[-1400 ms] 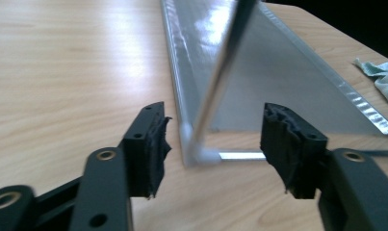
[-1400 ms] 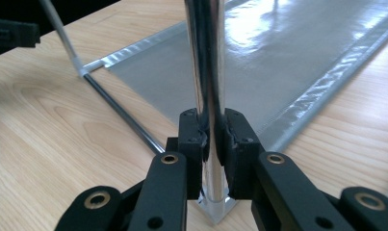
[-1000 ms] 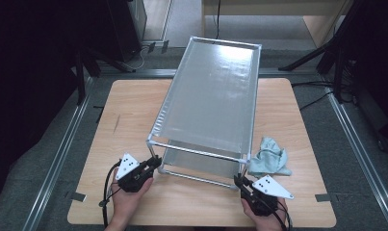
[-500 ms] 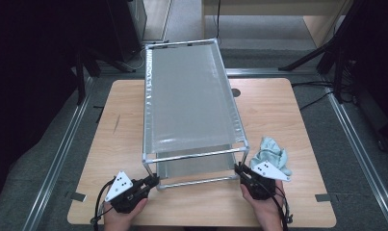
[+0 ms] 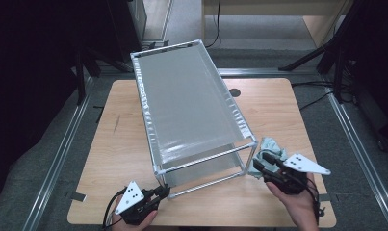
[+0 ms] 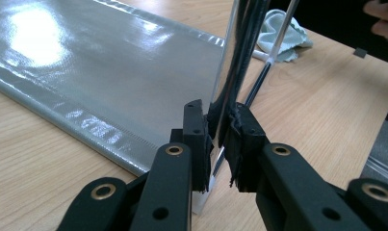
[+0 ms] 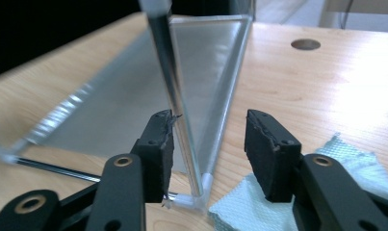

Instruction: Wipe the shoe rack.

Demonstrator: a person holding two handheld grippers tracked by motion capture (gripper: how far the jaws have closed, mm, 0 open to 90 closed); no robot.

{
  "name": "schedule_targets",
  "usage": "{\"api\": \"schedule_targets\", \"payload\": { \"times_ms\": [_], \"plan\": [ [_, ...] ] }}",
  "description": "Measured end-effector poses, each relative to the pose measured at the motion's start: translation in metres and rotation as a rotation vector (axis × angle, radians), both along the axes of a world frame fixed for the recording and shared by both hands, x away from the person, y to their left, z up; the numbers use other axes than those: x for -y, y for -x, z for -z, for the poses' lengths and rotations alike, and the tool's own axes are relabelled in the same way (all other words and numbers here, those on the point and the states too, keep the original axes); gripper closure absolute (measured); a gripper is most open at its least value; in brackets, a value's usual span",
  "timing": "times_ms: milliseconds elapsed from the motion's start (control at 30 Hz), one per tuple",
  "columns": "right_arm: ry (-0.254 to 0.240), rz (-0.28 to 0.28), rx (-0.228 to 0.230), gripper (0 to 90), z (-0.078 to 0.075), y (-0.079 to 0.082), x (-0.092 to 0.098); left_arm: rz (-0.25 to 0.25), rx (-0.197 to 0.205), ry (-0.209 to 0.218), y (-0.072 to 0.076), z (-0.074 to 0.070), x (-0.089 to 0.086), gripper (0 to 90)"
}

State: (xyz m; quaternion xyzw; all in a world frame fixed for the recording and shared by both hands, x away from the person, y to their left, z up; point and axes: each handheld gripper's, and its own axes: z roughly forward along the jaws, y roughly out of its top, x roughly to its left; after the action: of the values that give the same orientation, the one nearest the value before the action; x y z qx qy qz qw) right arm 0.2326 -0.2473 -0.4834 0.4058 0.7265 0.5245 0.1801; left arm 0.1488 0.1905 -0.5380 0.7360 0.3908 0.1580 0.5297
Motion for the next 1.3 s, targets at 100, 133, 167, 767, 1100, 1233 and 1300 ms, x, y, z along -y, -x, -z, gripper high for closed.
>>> {"api": "schedule_targets", "payload": {
  "times_ms": [100, 133, 167, 767, 1100, 1233, 1300],
  "plan": [
    [-0.031, 0.087, -0.013, 52.9, -0.002, -0.001, 0.021, -0.004, -0.001, 0.003, 0.0, 0.0, 0.0, 79.4],
    [-0.008, 0.16, -0.047, 51.8, 0.0, -0.004, 0.025, -0.004, -0.002, 0.004, 0.0, 0.0, 0.0, 79.4],
    [0.029, 0.233, -0.082, 50.2, 0.005, -0.007, 0.028, -0.005, -0.003, 0.004, 0.0, 0.0, 0.0, 79.4],
    [0.294, 0.386, -0.227, 50.9, 0.055, -0.05, -0.005, 0.082, 0.016, 0.023, 0.009, -0.003, 0.006, 74.0],
    [0.345, 0.332, -0.272, 77.6, 0.056, -0.041, -0.008, 0.095, 0.022, 0.015, 0.005, -0.006, 0.012, 78.7],
    [0.263, 0.259, -0.322, 78.8, 0.054, -0.031, -0.005, 0.103, 0.015, 0.02, 0.003, -0.005, 0.017, 79.1],
    [0.223, 0.241, -0.323, 78.9, 0.054, -0.025, -0.002, 0.113, 0.009, 0.022, 0.001, -0.006, 0.021, 79.0]
  ]
}}
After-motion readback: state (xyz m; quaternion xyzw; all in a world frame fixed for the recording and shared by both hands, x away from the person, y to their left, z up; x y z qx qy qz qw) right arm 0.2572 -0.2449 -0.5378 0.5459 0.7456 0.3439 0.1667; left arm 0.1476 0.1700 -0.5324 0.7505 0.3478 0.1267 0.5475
